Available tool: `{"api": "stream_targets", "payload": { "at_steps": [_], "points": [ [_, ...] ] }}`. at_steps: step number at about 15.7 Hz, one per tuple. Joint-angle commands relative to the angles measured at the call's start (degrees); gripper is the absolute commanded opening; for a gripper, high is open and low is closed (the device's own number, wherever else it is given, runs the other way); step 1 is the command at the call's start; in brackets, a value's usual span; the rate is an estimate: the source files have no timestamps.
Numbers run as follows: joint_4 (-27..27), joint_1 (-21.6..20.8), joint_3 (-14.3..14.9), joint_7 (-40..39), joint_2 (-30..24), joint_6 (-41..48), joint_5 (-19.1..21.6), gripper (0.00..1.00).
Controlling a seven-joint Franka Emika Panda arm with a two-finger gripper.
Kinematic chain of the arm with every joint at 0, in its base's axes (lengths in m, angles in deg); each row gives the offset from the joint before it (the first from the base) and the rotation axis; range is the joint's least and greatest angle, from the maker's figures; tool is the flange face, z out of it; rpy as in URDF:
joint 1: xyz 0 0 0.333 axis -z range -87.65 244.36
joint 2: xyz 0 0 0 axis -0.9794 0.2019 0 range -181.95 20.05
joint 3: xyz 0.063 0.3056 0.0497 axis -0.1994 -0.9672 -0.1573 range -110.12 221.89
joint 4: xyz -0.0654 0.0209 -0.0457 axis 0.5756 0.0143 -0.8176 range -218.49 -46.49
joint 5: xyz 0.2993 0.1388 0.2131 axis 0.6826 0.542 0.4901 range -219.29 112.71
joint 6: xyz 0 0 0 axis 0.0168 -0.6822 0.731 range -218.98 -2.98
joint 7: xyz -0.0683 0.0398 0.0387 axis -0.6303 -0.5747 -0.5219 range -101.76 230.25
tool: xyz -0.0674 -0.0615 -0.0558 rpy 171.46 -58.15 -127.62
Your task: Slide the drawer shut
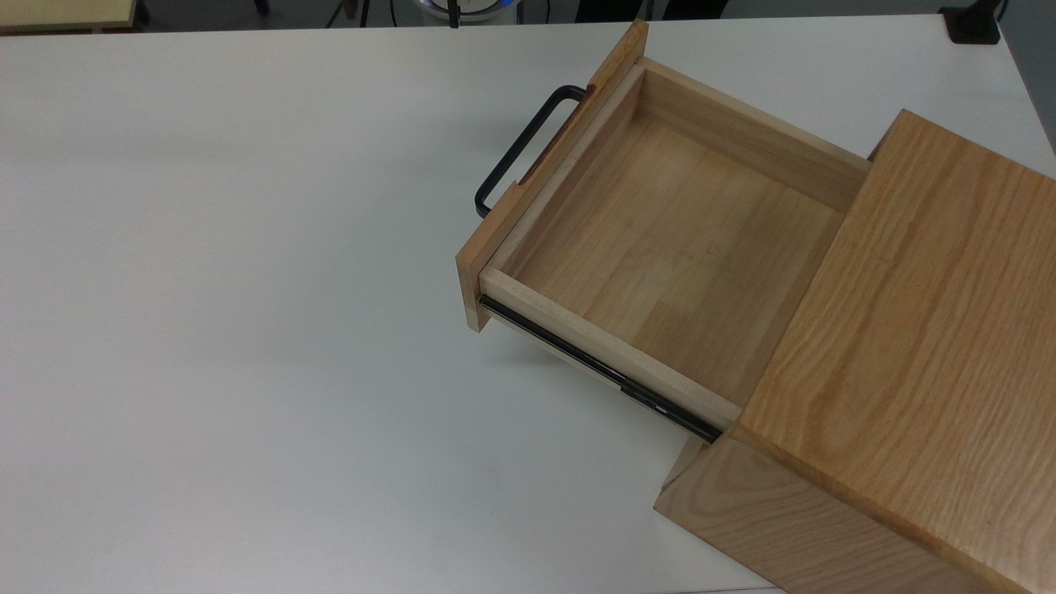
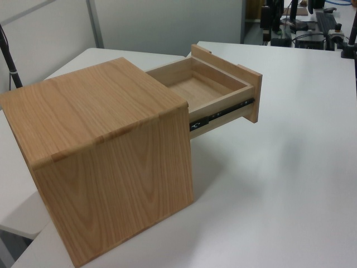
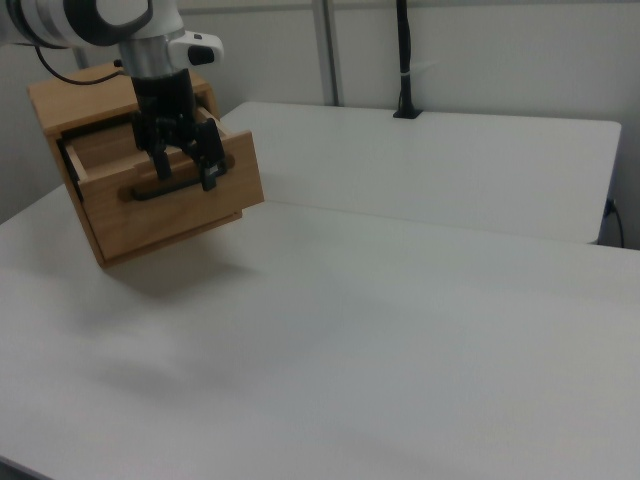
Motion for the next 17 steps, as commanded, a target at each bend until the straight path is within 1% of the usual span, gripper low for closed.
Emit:
{"api": "stream_targets", "payload": {
  "at_steps": [1,3,4,5,6,7,9,10,12,17],
  "points": [
    [-0.3,0.3,-0.6,0.9,0.0,-0.9,-1.3,0.99],
    [-0.2,0.4,-0.7,-0.6,0.0,-0.9,-1.2,0.92],
    [-0.2,0.5,-0.6,-2.2,0.0,-0.9,-1.2,0.82],
    [-0.1,0.6,-0.5,-3.7,0.0,-0.9,-1.1,0.66],
    [0.0,0.7,-0.4,-4.6,0.0,-0.9,-0.5,0.46],
    [0.1,0.7,-0.3,-4.6,0.0,-0.9,-0.4,0.31],
    [0.1,0.7,-0.3,-5.2,0.2,-1.0,-0.4,0.06],
    [0.1,0.7,-0.3,-6.3,0.4,-1.1,-0.4,0.0],
    [0.1,0.5,-0.3,-10.7,0.5,-1.0,-0.4,0.0],
    [0.2,0.4,-0.4,-20.7,2.7,-1.3,-0.3,0.0]
  ]
}}
